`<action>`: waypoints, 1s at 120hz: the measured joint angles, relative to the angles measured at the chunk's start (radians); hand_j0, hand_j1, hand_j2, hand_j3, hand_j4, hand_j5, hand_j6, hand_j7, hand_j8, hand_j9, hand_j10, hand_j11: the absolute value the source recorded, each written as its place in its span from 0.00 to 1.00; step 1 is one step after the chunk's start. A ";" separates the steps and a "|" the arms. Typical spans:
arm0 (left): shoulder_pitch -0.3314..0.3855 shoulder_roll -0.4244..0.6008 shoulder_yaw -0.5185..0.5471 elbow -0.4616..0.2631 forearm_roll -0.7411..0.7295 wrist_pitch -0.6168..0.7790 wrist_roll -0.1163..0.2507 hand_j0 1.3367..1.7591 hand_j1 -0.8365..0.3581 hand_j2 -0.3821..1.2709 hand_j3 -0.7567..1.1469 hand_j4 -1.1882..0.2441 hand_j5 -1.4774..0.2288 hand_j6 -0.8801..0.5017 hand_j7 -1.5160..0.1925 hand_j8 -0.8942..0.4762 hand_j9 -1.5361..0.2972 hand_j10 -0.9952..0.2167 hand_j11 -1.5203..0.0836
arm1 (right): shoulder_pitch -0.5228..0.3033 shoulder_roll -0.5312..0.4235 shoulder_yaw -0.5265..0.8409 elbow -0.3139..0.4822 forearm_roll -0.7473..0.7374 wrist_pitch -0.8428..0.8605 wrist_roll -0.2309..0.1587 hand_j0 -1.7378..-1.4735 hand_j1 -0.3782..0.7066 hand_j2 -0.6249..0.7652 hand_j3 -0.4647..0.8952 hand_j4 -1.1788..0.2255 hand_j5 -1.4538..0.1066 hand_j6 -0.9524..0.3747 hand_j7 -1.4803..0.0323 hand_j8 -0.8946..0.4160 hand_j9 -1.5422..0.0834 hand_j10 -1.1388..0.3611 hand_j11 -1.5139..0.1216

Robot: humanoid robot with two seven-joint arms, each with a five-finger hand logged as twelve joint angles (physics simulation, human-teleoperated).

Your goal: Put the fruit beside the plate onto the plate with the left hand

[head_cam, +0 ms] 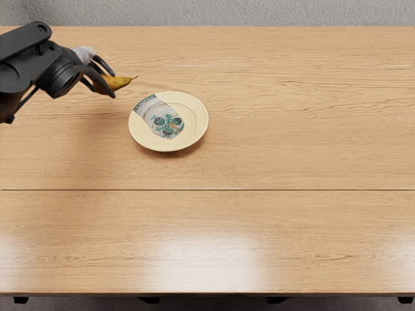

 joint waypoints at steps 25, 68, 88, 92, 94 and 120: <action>-0.027 -0.017 -0.018 -0.040 -0.010 -0.003 0.000 0.74 0.38 0.53 0.40 0.33 0.19 0.35 0.23 0.36 0.21 0.22 0.23 | 0.003 0.000 0.000 0.001 -0.001 0.001 0.000 0.30 0.03 0.45 0.34 0.84 0.93 0.72 0.98 0.68 0.95 0.76 0.93; -0.053 -0.123 -0.062 -0.073 -0.011 -0.007 0.000 0.74 0.40 0.50 0.40 0.31 0.18 0.35 0.22 0.35 0.20 0.22 0.22 | 0.005 0.000 0.000 0.001 -0.001 0.003 0.000 0.30 0.03 0.45 0.34 0.84 0.93 0.72 0.98 0.68 0.95 0.76 0.93; -0.050 -0.150 -0.065 -0.073 -0.009 -0.006 0.000 0.74 0.42 0.48 0.40 0.30 0.19 0.33 0.22 0.34 0.20 0.21 0.22 | 0.008 0.000 0.000 0.001 -0.001 0.003 -0.001 0.30 0.03 0.45 0.34 0.84 0.93 0.72 0.98 0.68 0.95 0.76 0.93; -0.050 -0.156 -0.065 -0.073 -0.010 -0.006 0.000 0.74 0.42 0.48 0.40 0.29 0.19 0.33 0.22 0.34 0.20 0.21 0.22 | 0.008 0.000 0.000 0.001 -0.001 0.003 -0.001 0.30 0.03 0.45 0.34 0.84 0.93 0.72 0.98 0.68 0.95 0.76 0.93; -0.050 -0.157 -0.065 -0.073 -0.010 -0.006 0.000 0.74 0.42 0.48 0.40 0.29 0.19 0.33 0.21 0.35 0.20 0.21 0.22 | 0.008 0.000 0.000 0.001 -0.001 0.003 -0.001 0.30 0.03 0.45 0.34 0.84 0.93 0.72 0.98 0.68 0.95 0.76 0.93; -0.041 -0.173 -0.066 -0.073 -0.010 -0.004 0.000 0.74 0.43 0.47 0.40 0.29 0.20 0.33 0.22 0.34 0.20 0.20 0.22 | 0.013 0.000 0.000 0.001 -0.001 0.004 0.000 0.30 0.03 0.45 0.34 0.84 0.93 0.72 0.98 0.68 0.95 0.76 0.93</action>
